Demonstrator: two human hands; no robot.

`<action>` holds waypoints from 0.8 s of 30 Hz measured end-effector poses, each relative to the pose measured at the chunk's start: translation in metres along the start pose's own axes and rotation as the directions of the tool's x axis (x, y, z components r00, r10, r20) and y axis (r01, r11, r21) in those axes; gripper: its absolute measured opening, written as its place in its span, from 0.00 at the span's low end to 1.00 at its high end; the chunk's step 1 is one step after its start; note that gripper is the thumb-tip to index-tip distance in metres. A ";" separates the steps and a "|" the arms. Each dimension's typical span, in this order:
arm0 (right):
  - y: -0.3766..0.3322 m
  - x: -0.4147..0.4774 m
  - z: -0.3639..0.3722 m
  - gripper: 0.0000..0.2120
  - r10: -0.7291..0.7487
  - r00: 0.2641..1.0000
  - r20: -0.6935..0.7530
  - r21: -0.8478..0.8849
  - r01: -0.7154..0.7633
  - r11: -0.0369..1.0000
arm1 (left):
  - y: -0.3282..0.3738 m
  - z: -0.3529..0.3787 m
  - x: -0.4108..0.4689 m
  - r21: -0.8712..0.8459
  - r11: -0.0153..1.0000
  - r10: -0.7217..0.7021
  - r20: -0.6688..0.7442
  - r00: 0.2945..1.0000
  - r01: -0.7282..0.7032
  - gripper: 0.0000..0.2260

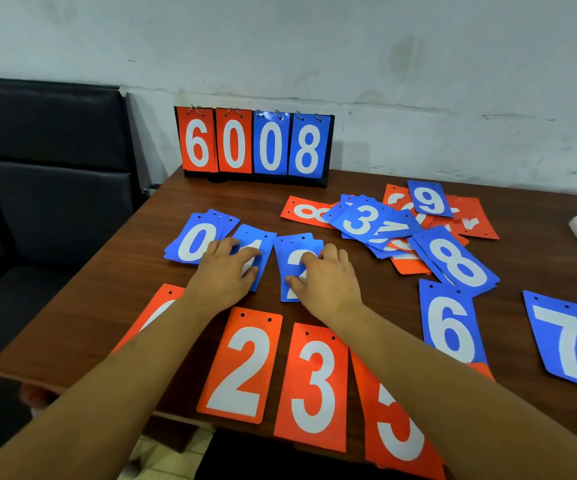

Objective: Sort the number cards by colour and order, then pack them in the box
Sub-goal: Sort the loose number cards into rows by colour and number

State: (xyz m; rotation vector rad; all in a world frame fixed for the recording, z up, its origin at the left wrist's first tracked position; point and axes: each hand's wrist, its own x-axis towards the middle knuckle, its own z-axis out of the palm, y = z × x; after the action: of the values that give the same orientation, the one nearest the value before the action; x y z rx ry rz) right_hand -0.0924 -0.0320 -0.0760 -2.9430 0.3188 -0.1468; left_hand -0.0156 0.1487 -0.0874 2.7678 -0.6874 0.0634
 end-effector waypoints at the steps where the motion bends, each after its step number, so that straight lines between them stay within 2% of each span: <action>1: -0.005 0.000 0.002 0.24 0.002 1.000 0.000 0.021 -0.002 1.000 | 0.000 0.000 -0.002 0.002 1.000 0.000 -0.007 1.000 0.000 0.18; 6: 0.002 0.003 -0.006 0.23 0.013 0.999 -0.041 0.157 -0.007 0.988 | 0.005 -0.003 -0.003 -0.043 0.999 -0.012 -0.098 0.995 0.008 0.17; 10: 0.035 0.018 -0.023 0.22 0.075 0.995 -0.070 0.127 -0.066 0.990 | 0.027 -0.008 0.014 -0.126 0.989 0.058 -0.179 0.982 -0.082 0.14; 13: 0.063 0.036 -0.036 0.25 0.153 0.988 -0.030 0.080 -0.150 0.985 | 0.056 -0.004 0.029 -0.121 0.983 0.134 -0.049 0.990 -0.139 0.19; 17: 0.087 0.056 -0.037 0.31 0.144 0.986 0.080 0.007 -0.145 0.989 | 0.081 0.008 0.043 0.028 0.979 0.195 0.158 0.968 -0.202 0.25; 19: 0.093 0.061 -0.035 0.27 0.113 0.987 0.111 0.000 -0.114 0.993 | 0.081 0.012 0.047 0.022 0.978 0.201 0.172 0.964 -0.208 0.24; 22: 0.099 0.062 -0.031 0.14 0.039 0.999 0.000 -0.067 -0.038 0.997 | 0.078 0.015 0.049 -0.001 0.978 0.207 0.165 0.964 -0.210 0.23; 24: 0.100 0.058 -0.031 0.13 -0.004 0.995 -0.100 -0.148 -0.011 0.989 | 0.076 0.019 0.047 -0.014 0.976 0.216 0.123 0.968 -0.216 0.20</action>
State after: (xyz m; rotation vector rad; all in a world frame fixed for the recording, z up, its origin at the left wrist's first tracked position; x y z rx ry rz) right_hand -0.0601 -0.1458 -0.0600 -3.0888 0.3637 -0.2833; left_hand -0.0099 0.0581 -0.0805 2.7029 -1.0200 -0.0647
